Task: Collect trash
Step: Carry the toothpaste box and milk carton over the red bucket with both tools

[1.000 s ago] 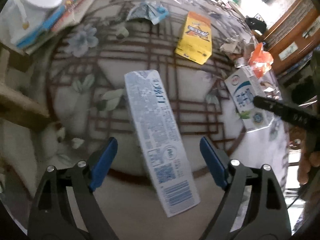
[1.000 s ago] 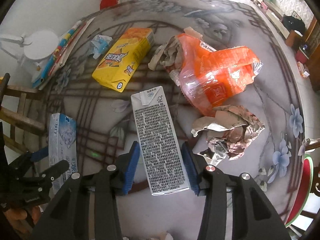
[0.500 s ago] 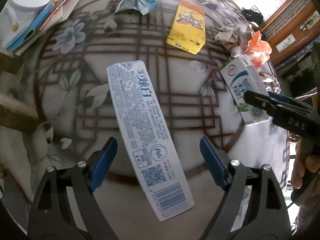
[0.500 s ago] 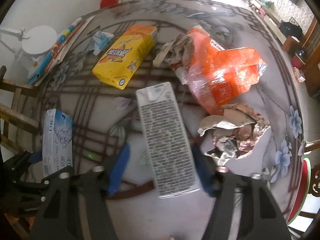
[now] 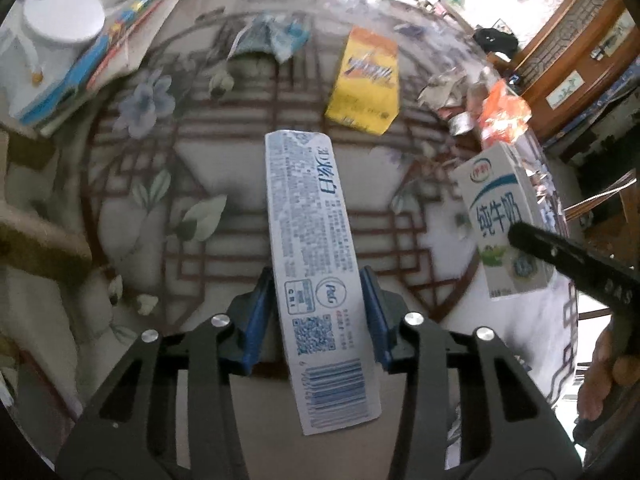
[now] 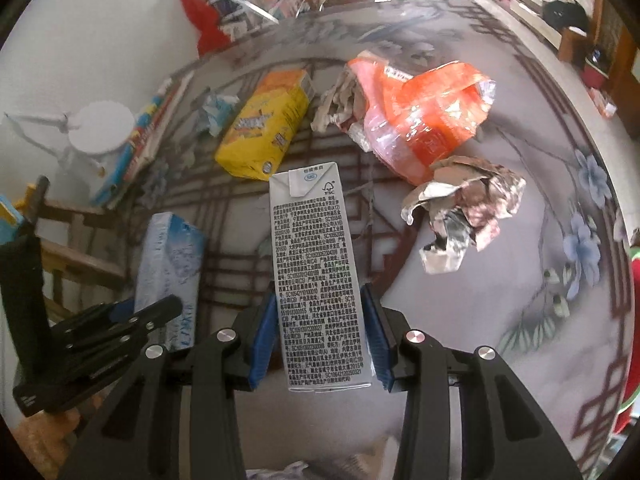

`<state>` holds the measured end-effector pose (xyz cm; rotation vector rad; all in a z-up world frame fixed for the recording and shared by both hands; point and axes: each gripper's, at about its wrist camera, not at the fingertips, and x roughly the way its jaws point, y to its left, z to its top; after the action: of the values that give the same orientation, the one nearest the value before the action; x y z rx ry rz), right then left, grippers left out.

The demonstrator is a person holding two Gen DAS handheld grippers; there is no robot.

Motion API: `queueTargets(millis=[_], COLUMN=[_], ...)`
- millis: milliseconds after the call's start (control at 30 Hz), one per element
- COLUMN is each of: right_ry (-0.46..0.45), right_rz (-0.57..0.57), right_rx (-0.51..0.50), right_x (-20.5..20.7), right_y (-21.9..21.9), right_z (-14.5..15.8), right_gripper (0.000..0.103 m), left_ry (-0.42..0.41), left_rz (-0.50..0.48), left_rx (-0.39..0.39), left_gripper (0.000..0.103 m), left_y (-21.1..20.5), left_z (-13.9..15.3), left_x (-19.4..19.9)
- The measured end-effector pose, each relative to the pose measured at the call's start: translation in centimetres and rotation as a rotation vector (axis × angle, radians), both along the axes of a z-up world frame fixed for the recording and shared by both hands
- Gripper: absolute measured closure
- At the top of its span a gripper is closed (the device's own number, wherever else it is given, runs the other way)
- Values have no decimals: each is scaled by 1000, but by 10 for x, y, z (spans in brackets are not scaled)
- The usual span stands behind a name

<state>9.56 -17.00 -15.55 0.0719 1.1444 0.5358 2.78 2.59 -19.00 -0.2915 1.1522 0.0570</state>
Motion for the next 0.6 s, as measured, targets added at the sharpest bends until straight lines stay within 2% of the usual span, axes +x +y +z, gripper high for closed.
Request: queueTargets(millis=[100,333,600], right_ry=[-33,-139,-156], right_rz=[-36,-140,-249], right_rx=[44,65,85], right_x=[-15,-44,-45], right_y=[-9,-39,-79], right_z=[15,39,49], right_gripper=[64,64,64], left_ry=[-64,-209,-260], left_rz=[-21,-75,-129], left_rx=[20,82,96], left_gripper=[62,62,62], left_y=[-7,-27,-46], left_z=[21,68,84], left_x=[1,7,7])
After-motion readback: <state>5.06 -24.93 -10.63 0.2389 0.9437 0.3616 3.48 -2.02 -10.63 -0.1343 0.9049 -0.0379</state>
